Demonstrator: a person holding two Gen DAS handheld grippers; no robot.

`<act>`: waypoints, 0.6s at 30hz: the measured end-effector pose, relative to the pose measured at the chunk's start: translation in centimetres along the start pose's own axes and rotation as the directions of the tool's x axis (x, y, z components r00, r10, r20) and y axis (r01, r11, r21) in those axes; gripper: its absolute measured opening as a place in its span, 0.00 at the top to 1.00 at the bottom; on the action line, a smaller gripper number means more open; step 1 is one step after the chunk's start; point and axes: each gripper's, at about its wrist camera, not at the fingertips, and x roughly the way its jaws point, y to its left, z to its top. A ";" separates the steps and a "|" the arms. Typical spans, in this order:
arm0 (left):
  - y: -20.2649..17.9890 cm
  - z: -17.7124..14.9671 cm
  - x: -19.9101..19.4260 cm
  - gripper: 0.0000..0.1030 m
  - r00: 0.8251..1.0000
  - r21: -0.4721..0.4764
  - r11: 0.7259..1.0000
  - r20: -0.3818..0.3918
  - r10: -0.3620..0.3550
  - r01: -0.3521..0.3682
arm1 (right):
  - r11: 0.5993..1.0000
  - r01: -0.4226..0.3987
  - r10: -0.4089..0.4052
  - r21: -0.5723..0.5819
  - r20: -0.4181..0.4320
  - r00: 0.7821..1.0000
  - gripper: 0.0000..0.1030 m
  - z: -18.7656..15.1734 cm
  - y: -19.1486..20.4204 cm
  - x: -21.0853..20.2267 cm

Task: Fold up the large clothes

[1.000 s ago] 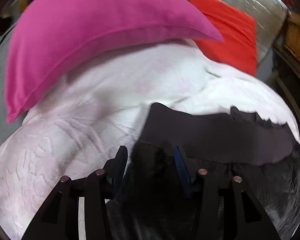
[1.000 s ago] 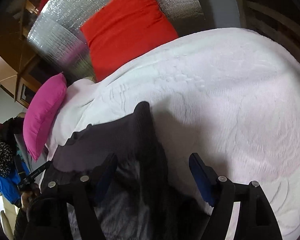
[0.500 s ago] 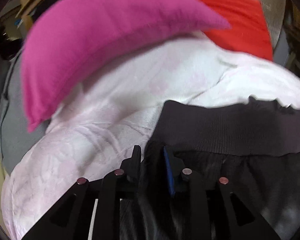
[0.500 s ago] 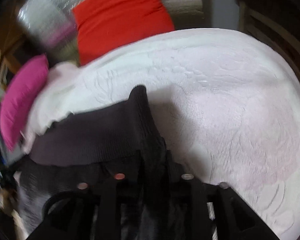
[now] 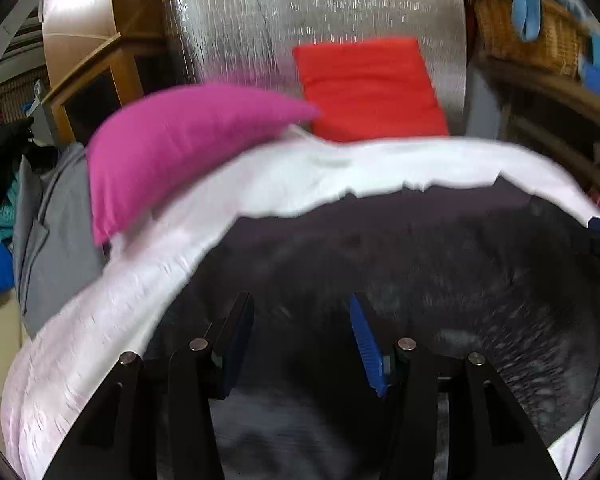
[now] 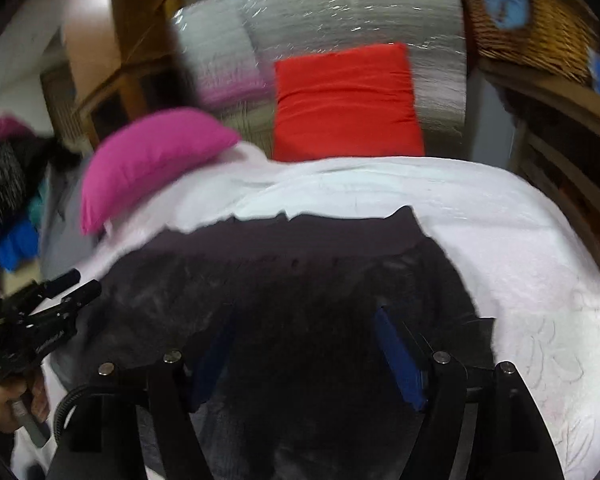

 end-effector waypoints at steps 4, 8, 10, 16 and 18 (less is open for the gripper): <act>-0.4 -1.9 4.1 0.49 0.992 -0.005 1.000 -0.123 -0.014 0.013 | 0.998 0.061 -0.056 0.031 -0.139 0.989 0.27 -1.2 -0.8 4.5; -1.0 -2.4 4.5 0.48 0.993 0.026 1.000 -0.120 0.007 -0.004 | 0.995 0.089 -0.083 0.038 -0.126 0.988 0.27 -1.2 -1.3 5.0; -0.7 -2.2 4.6 0.48 0.991 0.004 1.000 -0.135 -0.002 0.003 | 0.994 0.094 -0.088 0.049 -0.117 0.989 0.27 -1.3 -1.6 5.3; 2.8 -1.2 -0.2 0.49 0.999 -0.105 0.994 -0.042 -0.026 0.022 | 0.990 0.075 -0.073 0.117 -0.019 0.997 0.26 -1.0 -0.9 -1.2; 3.7 -1.8 -1.9 0.49 1.000 -0.113 0.993 -0.010 -0.018 0.017 | 0.993 0.051 -0.056 0.107 0.043 0.998 0.26 -1.7 -0.2 -3.8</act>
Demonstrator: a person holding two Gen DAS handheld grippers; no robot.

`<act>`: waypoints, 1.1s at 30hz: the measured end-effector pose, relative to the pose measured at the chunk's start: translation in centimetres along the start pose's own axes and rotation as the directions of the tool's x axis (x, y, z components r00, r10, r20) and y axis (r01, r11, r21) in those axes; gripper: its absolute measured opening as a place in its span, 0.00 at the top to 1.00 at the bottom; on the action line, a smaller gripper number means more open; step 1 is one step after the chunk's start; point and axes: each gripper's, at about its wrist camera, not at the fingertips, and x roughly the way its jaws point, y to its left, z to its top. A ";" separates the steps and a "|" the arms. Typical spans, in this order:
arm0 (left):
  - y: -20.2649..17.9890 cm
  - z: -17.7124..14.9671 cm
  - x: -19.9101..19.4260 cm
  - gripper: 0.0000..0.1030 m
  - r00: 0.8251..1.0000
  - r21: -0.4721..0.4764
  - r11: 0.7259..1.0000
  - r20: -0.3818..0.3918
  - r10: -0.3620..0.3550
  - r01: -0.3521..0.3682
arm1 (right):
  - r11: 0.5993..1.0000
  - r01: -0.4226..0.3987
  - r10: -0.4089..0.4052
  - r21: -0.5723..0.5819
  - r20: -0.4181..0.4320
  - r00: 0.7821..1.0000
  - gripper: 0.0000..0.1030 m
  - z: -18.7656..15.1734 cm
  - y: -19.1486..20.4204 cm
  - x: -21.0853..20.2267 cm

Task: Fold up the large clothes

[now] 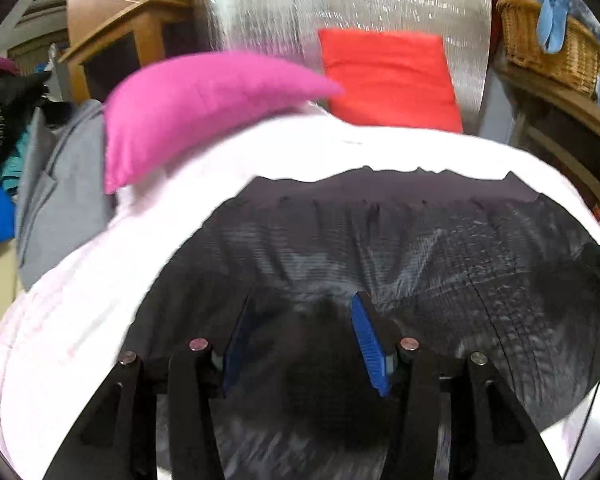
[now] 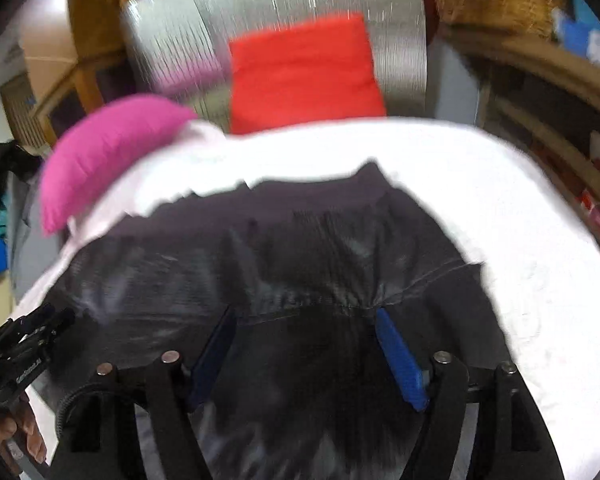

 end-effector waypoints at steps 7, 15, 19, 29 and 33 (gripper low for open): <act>2.2 -3.6 0.0 0.49 0.998 -0.084 0.996 -0.054 0.035 -0.040 | 0.998 0.057 -0.057 -0.040 0.000 0.998 0.26 -5.0 -0.1 -1.2; 2.7 -4.6 1.2 0.48 0.997 -0.096 0.995 -0.079 0.024 -0.031 | 0.997 0.066 -0.068 -0.044 -0.028 0.997 0.24 -6.4 -1.1 0.2; 2.6 -4.9 1.5 0.48 0.997 -0.080 0.996 -0.077 0.023 -0.029 | 0.997 0.061 -0.063 -0.042 -0.029 0.998 0.24 -6.0 -1.6 1.2; 3.5 -4.0 -2.2 0.42 0.999 -0.090 0.995 -0.028 0.029 -0.031 | 0.999 0.037 -0.037 0.013 0.008 0.999 0.23 -4.2 -1.6 -2.5; 4.3 -5.7 -2.2 0.39 0.998 -0.085 0.995 -0.040 0.054 -0.057 | 0.998 0.056 -0.056 -0.013 -0.008 0.998 0.23 -5.4 -1.7 -2.5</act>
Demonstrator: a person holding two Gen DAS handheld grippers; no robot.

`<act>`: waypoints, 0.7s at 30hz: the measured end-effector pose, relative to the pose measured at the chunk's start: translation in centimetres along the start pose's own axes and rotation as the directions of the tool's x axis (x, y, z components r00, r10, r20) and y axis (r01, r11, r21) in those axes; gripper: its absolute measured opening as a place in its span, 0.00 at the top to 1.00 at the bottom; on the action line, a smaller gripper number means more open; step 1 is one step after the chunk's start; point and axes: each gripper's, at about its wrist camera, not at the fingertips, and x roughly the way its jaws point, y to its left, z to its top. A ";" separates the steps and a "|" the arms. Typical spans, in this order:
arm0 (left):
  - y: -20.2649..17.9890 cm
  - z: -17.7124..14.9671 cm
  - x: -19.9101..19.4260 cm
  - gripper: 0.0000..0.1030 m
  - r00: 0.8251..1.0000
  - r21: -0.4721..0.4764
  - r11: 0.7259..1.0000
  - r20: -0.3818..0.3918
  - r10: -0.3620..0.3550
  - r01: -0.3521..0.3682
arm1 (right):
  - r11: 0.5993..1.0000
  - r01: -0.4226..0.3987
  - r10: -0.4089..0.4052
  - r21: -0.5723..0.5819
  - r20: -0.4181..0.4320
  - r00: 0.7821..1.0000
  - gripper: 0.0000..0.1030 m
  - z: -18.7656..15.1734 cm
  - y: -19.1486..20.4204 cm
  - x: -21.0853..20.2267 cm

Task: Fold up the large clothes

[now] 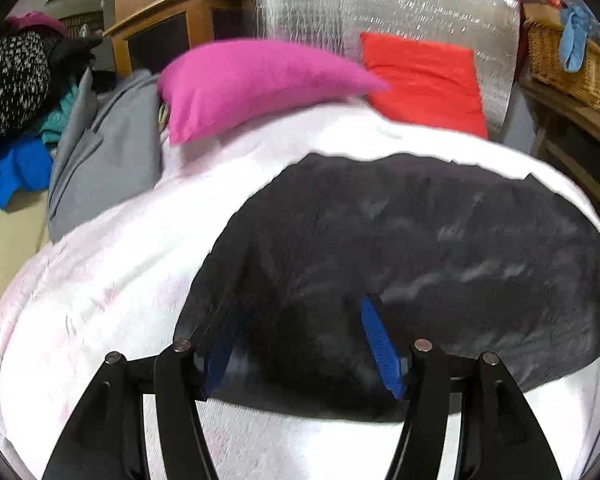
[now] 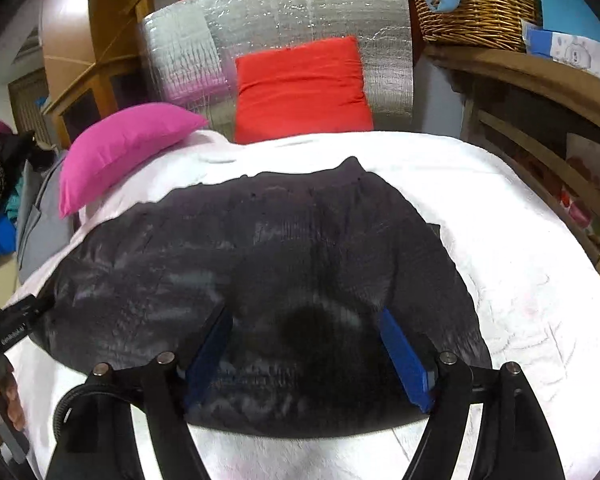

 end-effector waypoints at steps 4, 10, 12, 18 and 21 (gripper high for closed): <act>0.2 -1.1 1.8 0.37 0.999 0.014 1.000 -0.041 -0.016 0.017 | 1.000 -0.017 0.017 0.009 -0.053 0.998 0.23 -1.8 -1.0 2.0; 0.3 -0.9 2.4 0.36 0.999 0.017 1.000 -0.049 -0.019 0.020 | 0.997 -0.052 0.055 0.050 -0.067 0.996 0.22 -1.4 -2.0 2.8; 0.3 -0.6 2.3 0.36 0.998 0.016 1.000 -0.063 -0.015 0.016 | 0.999 -0.038 0.039 0.020 -0.070 0.997 0.22 -1.4 -1.7 2.8; 0.5 0.4 -0.9 0.37 1.000 -0.011 1.000 -0.027 -0.015 0.015 | 1.000 -0.008 0.008 -0.014 0.018 1.000 0.22 -0.2 -0.3 -0.9; 0.3 0.1 -1.3 0.37 1.000 -0.004 1.000 -0.025 -0.018 0.018 | 1.000 0.009 -0.009 -0.026 0.022 1.000 0.21 -0.4 -0.2 -1.2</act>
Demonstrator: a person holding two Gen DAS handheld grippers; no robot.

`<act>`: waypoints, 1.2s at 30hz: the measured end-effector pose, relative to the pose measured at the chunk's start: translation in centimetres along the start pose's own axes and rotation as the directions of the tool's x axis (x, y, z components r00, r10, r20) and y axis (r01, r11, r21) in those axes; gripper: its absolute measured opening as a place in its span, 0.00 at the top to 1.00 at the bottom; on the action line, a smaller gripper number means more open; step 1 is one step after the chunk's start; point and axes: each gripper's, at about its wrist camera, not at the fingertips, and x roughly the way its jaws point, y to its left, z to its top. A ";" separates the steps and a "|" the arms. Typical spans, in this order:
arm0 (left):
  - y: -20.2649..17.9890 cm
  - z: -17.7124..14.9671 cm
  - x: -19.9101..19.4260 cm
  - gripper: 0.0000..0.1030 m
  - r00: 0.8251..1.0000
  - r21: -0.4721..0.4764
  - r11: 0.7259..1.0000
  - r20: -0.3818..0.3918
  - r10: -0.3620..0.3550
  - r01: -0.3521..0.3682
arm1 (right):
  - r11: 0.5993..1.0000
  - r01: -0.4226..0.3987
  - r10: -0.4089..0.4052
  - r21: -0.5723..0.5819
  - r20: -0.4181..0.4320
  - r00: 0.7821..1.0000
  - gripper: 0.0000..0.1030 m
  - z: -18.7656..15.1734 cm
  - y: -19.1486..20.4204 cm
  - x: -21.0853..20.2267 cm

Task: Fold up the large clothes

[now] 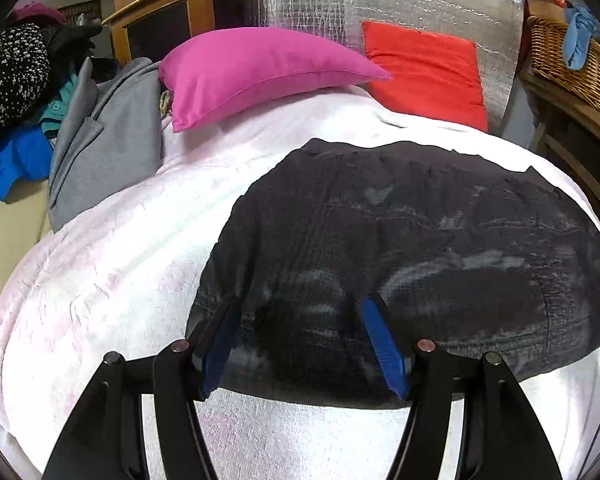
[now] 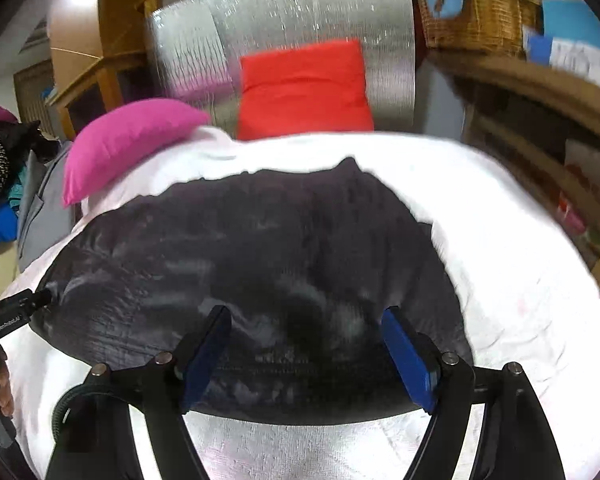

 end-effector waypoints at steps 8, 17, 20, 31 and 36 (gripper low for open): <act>0.4 -1.2 1.5 0.36 0.999 -0.006 1.000 -0.045 -0.007 0.006 | 0.998 -0.009 0.016 0.069 -0.101 0.995 0.20 -1.6 -2.1 3.2; 0.3 -1.8 2.4 0.36 0.999 0.005 1.000 -0.053 -0.009 0.010 | 0.996 -0.027 0.035 0.081 -0.099 0.995 0.19 -1.7 -2.6 4.3; 0.3 -1.9 2.6 0.35 0.998 0.005 1.000 -0.053 -0.016 0.016 | 0.997 -0.029 0.036 0.076 -0.099 0.994 0.18 -1.9 -2.7 4.3; 7.2 3.6 0.1 0.18 0.994 -0.172 0.979 0.041 -0.102 0.108 | 0.958 -0.177 0.184 0.226 -0.011 0.983 0.12 3.8 -9.1 -0.5; 10.0 4.7 4.9 0.18 0.967 -0.284 0.937 -0.093 -0.236 0.202 | 0.906 -0.177 0.247 0.385 -0.142 0.959 0.11 3.7 -14.0 4.3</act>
